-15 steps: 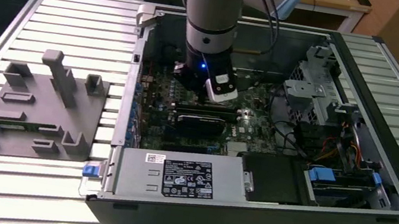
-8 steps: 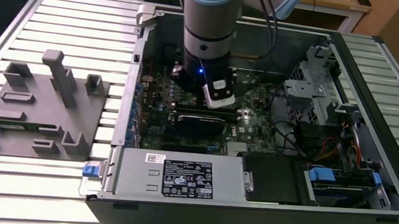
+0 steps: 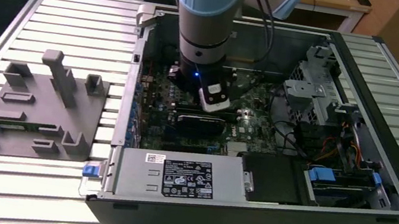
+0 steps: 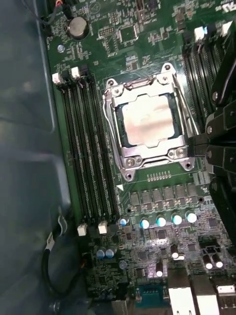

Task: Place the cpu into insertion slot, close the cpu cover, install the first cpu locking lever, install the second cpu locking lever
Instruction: 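Install the second cpu locking lever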

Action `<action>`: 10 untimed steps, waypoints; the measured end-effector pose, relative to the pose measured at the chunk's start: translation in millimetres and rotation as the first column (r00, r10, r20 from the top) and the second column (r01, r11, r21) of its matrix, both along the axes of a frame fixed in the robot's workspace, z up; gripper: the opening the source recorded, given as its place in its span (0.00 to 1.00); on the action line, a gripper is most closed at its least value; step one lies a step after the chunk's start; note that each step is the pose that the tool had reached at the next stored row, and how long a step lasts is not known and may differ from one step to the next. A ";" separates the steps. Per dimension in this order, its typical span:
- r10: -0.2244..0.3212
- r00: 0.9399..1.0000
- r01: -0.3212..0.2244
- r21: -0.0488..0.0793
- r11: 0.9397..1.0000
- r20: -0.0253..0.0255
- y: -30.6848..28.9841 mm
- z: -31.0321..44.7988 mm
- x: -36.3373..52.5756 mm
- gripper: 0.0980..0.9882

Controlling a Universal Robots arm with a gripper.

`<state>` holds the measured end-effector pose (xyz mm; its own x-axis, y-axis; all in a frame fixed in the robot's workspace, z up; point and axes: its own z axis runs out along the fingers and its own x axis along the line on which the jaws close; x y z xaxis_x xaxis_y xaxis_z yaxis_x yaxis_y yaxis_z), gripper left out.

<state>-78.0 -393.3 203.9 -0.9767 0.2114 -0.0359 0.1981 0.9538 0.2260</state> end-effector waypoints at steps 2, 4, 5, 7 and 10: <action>0.001 1.000 -0.001 0.008 1.000 0.000 -1.2 -1.5 -0.5 0.01; 0.002 1.000 -0.002 0.016 1.000 0.000 -3.4 -2.1 -0.6 0.01; 0.002 1.000 -0.002 0.018 1.000 0.000 -4.8 -2.4 -0.6 0.01; 0.003 1.000 -0.003 0.023 1.000 0.000 -7.2 -2.9 -0.6 0.01; 0.003 1.000 -0.003 0.030 1.000 0.000 -9.1 -3.8 -0.8 0.01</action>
<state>-78.8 -402.4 200.1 -0.9775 0.2091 -0.0297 0.1949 0.9472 0.2545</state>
